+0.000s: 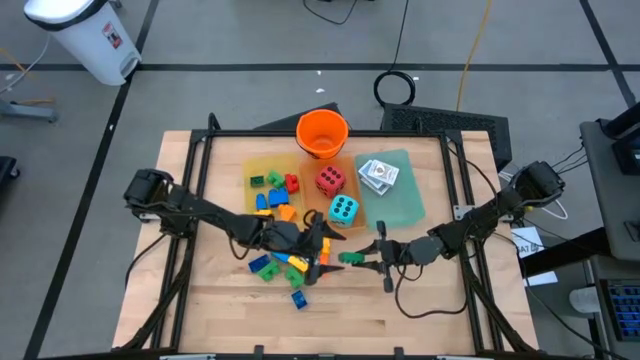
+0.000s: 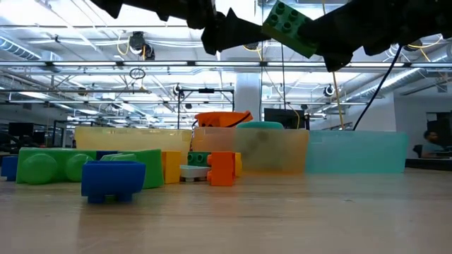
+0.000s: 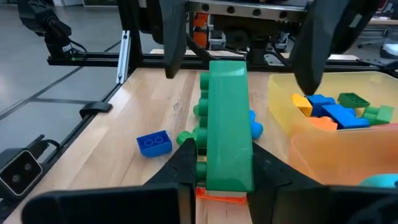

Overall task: Pick & Place Toys
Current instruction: Put the bottom green game piece into the yellow bin

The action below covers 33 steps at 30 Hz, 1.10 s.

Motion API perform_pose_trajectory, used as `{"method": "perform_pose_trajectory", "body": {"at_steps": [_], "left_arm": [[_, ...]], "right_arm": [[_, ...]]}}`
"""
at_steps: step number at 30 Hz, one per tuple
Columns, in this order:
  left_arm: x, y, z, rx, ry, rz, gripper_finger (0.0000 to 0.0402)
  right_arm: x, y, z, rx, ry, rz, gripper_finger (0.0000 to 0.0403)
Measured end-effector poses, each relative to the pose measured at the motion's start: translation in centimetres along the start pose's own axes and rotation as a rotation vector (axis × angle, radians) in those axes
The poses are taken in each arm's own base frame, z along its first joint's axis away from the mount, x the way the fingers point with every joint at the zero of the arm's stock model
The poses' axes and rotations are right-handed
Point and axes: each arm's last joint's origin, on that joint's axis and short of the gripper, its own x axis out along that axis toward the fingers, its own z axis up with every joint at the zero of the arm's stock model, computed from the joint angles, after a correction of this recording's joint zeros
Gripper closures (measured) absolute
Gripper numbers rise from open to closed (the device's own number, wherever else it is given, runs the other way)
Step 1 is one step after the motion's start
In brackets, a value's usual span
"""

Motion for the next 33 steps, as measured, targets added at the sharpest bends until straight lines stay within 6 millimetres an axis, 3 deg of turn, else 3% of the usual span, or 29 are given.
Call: {"method": "perform_pose_trajectory", "body": {"at_steps": [21, 26, 33], "left_arm": [[0.1, 0.5, 0.0, -0.026, -0.003, 0.013, 0.0033], [0.1, 0.9, 0.1, -0.059, -0.004, 0.024, 0.0107], [0.1, 0.8, 0.1, -0.082, 0.001, -0.009, 0.0271]], "right_arm": [[1.3, 0.4, -0.3, -0.031, -0.137, -0.04, 0.0344], [1.3, 0.3, -0.3, -0.032, -0.133, -0.045, 0.0344], [1.4, 0.1, -0.4, -0.031, -0.127, -0.059, 0.0344]]}}
